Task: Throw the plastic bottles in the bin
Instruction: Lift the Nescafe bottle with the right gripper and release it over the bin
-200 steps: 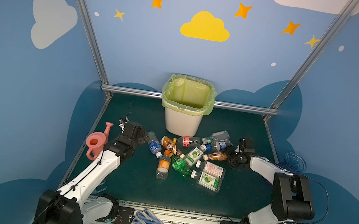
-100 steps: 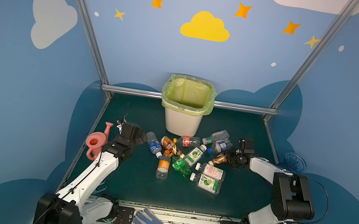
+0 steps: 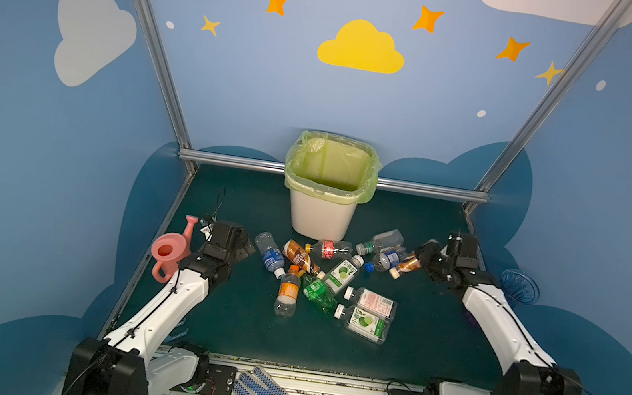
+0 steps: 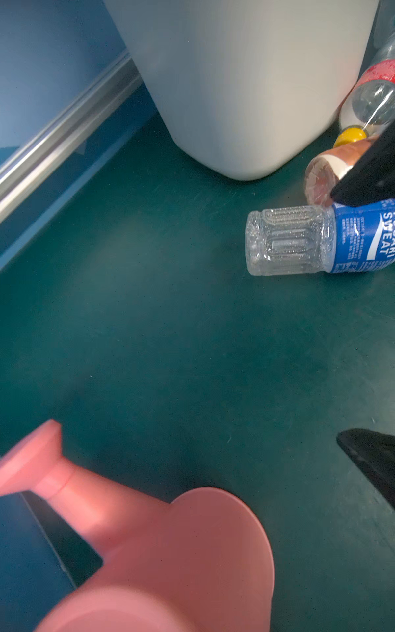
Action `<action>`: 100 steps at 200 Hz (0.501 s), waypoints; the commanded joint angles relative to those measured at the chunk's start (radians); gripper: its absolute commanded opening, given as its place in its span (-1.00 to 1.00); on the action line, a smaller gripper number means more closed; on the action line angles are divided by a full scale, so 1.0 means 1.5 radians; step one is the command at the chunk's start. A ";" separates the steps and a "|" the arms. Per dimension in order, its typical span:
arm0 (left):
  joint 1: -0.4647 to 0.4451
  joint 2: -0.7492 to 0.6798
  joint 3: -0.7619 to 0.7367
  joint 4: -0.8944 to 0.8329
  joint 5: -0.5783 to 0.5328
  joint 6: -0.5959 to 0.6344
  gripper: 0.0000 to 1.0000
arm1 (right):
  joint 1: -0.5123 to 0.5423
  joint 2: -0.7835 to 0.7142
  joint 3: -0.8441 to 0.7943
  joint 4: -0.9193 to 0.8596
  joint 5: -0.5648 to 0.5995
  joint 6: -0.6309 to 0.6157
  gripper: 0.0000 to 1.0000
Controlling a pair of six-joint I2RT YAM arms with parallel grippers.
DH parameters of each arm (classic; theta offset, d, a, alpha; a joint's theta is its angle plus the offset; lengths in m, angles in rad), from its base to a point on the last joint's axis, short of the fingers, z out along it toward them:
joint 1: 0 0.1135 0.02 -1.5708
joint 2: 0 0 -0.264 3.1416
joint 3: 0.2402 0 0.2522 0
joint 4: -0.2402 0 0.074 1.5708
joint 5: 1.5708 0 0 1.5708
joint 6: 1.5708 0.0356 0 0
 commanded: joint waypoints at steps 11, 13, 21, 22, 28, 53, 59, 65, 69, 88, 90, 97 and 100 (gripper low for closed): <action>0.029 0.023 -0.020 0.017 0.039 -0.033 1.00 | -0.098 -0.090 0.202 -0.039 -0.001 -0.120 0.03; 0.030 0.024 -0.021 0.017 0.040 -0.033 1.00 | -0.105 -0.091 0.216 -0.039 -0.004 -0.122 0.03; 0.032 0.029 -0.021 0.016 0.042 -0.040 1.00 | -0.132 -0.094 0.271 -0.038 -0.021 -0.127 0.04; 0.032 0.030 -0.022 0.016 0.042 -0.040 1.00 | -0.135 -0.094 0.277 -0.038 -0.023 -0.127 0.05; 0.034 0.033 -0.022 0.015 0.044 -0.044 1.00 | -0.150 -0.092 0.314 -0.033 -0.034 -0.126 0.06; 0.035 0.042 -0.027 0.023 0.062 -0.056 1.00 | -0.150 -0.049 0.415 0.025 -0.114 -0.096 0.08; 0.035 0.043 -0.027 0.024 0.066 -0.057 1.00 | -0.136 -0.026 0.431 0.032 -0.135 -0.088 0.07; 0.035 0.044 -0.026 0.023 0.071 -0.059 1.00 | -0.112 -0.003 0.451 0.035 -0.142 -0.086 0.07; 0.035 0.044 -0.026 0.022 0.074 -0.060 1.00 | -0.090 0.015 0.462 0.035 -0.143 -0.089 0.07; 0.035 0.048 -0.025 0.022 0.092 -0.065 1.00 | 0.030 0.112 0.516 0.031 -0.144 -0.123 0.07; 0.034 0.050 -0.025 0.023 0.094 -0.065 1.00 | 0.042 0.124 0.523 0.029 -0.147 -0.125 0.07; 0.034 0.052 -0.025 0.025 0.100 -0.067 1.00 | 0.084 0.171 0.550 0.025 -0.161 -0.132 0.07; 0.035 0.052 -0.025 0.025 0.103 -0.067 1.00 | 0.099 0.190 0.565 0.020 -0.168 -0.136 0.07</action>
